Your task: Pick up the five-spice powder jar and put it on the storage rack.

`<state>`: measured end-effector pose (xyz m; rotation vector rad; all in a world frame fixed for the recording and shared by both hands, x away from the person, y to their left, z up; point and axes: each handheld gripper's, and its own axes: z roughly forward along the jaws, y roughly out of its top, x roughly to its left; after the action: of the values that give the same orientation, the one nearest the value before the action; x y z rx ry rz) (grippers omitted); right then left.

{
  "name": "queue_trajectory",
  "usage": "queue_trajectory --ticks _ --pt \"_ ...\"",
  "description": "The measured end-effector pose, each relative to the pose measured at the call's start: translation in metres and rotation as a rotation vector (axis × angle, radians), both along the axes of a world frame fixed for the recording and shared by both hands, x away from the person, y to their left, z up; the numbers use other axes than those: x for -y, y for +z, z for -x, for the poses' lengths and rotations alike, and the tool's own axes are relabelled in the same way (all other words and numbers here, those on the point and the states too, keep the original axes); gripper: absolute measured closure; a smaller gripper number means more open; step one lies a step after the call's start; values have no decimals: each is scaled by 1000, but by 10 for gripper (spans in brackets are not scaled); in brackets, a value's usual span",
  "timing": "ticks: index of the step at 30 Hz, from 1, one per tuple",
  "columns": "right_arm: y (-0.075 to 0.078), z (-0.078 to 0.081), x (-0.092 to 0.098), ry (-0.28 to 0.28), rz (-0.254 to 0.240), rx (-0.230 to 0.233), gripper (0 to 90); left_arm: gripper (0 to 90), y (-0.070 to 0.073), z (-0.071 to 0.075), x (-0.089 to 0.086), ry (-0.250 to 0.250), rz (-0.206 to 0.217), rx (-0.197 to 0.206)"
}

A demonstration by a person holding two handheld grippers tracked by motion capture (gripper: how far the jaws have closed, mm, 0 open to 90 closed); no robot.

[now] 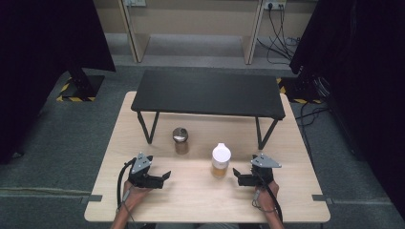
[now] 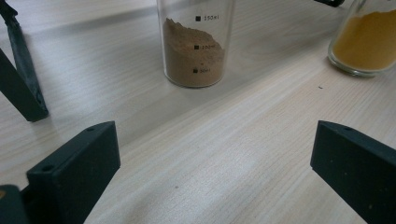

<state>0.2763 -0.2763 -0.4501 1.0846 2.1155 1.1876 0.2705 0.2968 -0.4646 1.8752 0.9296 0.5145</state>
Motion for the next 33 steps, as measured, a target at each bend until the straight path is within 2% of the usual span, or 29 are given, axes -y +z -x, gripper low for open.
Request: queue_trajectory --ticks 33 --pt "1 -1 -2 8 16 0 11 2 0 -1 0 0 -1 -3"
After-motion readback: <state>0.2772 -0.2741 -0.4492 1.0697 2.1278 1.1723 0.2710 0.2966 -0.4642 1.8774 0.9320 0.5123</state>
